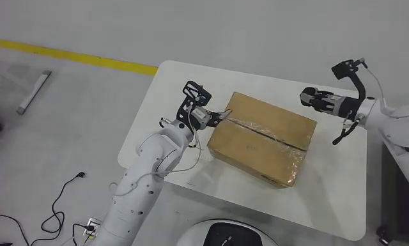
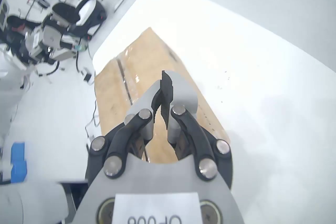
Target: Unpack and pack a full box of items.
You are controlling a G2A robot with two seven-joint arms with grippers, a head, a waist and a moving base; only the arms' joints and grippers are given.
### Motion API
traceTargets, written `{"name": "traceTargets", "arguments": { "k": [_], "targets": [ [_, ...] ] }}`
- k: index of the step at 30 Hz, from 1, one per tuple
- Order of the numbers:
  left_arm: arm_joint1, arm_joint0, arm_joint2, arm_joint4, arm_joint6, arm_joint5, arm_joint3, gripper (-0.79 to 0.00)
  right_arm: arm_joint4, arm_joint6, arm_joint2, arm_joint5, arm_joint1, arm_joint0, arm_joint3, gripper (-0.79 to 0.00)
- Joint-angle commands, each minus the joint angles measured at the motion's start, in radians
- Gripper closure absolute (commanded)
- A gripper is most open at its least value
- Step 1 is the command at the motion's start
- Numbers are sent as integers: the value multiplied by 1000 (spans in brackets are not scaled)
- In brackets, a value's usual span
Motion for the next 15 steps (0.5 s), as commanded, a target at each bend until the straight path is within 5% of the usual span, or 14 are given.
{"name": "traceTargets", "arguments": {
  "k": [1,9,15],
  "targets": [
    [4,12,-7,1,-5,-25,-15,-785,6,0,0,-4,0,1,0,0],
    [4,12,-7,1,-5,-25,-15,-785,-9,-42,2,1,-2,-14,-4,0],
    [4,12,-7,1,-5,-25,-15,-785,-19,-451,112,39,-2,-148,17,0]
  ]
}}
